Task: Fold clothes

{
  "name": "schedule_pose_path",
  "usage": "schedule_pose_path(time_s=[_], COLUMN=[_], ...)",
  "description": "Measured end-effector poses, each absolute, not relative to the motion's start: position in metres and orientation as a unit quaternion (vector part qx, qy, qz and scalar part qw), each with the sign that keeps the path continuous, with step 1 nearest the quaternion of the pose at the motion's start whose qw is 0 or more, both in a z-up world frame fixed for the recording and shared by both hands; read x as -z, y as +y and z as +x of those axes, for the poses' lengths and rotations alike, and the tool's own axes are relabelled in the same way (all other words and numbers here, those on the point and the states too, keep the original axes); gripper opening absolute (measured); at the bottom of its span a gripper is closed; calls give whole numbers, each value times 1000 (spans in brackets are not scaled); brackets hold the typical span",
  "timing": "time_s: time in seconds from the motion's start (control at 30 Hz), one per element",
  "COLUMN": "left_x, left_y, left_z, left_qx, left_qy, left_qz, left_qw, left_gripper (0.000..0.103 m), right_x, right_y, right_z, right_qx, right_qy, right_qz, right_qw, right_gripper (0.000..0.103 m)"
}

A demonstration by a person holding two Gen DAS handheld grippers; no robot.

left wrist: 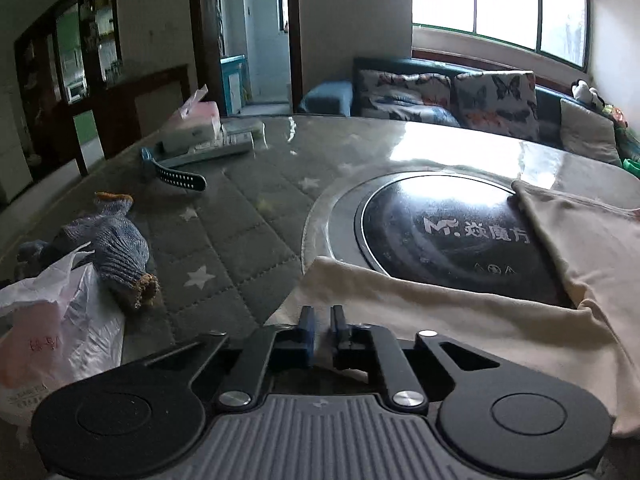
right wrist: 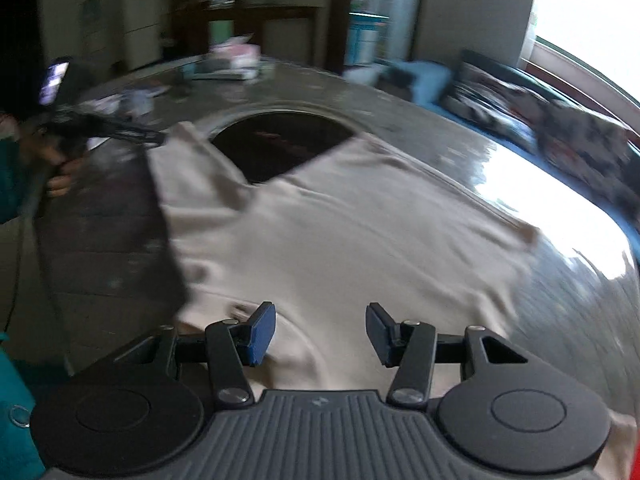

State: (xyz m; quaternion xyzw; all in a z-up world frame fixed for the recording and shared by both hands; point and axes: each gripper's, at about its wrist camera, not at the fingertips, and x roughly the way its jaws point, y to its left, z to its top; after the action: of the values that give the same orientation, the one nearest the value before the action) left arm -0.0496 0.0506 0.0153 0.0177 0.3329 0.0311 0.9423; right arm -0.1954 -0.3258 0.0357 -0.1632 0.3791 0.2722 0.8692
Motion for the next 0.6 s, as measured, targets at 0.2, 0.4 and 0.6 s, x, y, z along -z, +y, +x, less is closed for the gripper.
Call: schedule_pose_path(time_s=[0.2, 0.4, 0.6], left_x=[-18, -26, -28], left_y=[56, 68, 53], left_z=[-59, -63, -62], left_qx=[-70, -48, -33], left_qy=[312, 312, 304], left_qz=[34, 3, 23], left_qw=[947, 949, 952], left_gripper=[0, 3, 49], right_x=[-24, -10, -2], right_y=[-280, -248, -235], right_z=[-196, -198, -202], right_qx=[-327, -358, -368], right_qy=[374, 376, 379], right_qz=[-193, -217, -236], right_qw=[846, 827, 815], right_gripper=[48, 41, 12])
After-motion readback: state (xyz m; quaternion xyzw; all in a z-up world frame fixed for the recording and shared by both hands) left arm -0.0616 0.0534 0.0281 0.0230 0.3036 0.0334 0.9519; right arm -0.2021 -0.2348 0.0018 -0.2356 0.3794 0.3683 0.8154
